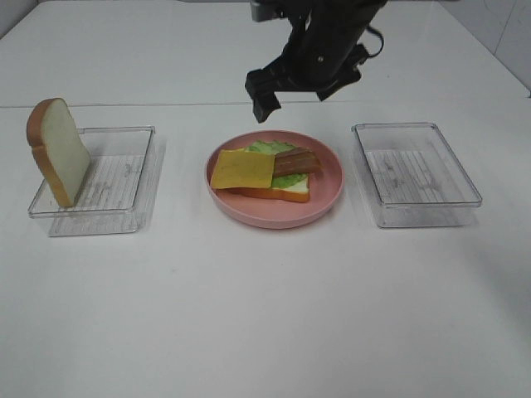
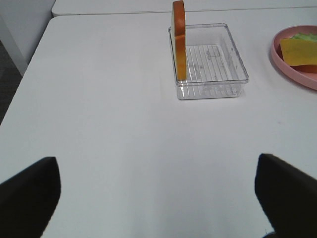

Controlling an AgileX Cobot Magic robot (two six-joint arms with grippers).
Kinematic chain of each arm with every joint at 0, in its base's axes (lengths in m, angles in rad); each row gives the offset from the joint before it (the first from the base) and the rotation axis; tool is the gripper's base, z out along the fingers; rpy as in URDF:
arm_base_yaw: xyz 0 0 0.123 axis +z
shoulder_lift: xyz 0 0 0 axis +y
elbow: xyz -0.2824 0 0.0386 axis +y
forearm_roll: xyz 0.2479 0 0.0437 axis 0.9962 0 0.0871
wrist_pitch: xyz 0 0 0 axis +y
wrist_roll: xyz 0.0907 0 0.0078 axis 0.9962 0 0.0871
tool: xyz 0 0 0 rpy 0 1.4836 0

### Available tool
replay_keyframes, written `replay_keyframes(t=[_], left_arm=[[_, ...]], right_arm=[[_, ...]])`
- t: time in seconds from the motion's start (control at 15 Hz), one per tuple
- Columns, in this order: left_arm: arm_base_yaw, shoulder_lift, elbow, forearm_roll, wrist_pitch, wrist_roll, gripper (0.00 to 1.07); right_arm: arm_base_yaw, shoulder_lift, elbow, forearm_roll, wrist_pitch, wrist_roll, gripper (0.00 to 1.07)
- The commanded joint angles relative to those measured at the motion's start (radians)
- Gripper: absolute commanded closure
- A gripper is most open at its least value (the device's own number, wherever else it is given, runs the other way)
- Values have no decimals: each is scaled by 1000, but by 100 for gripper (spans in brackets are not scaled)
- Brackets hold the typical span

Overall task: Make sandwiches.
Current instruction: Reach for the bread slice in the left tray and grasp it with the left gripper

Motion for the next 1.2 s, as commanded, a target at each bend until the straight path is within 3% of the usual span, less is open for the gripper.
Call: replay_keyframes(t=[0.07, 0.73, 1.0, 1.2], left_arm=[[0, -1, 2, -3, -4, 0, 6], [0, -1, 2, -3, -4, 0, 6], [0, -2, 2, -3, -4, 0, 6], [0, -2, 2, -3, -4, 0, 6]], right_arm=[[-4, -43, -85, -66, 167, 14, 9], [-4, -217, -81, -118, 591, 33, 9], [-4, -397, 122, -104, 591, 82, 9], [-4, -616, 368, -121, 564, 136, 9]])
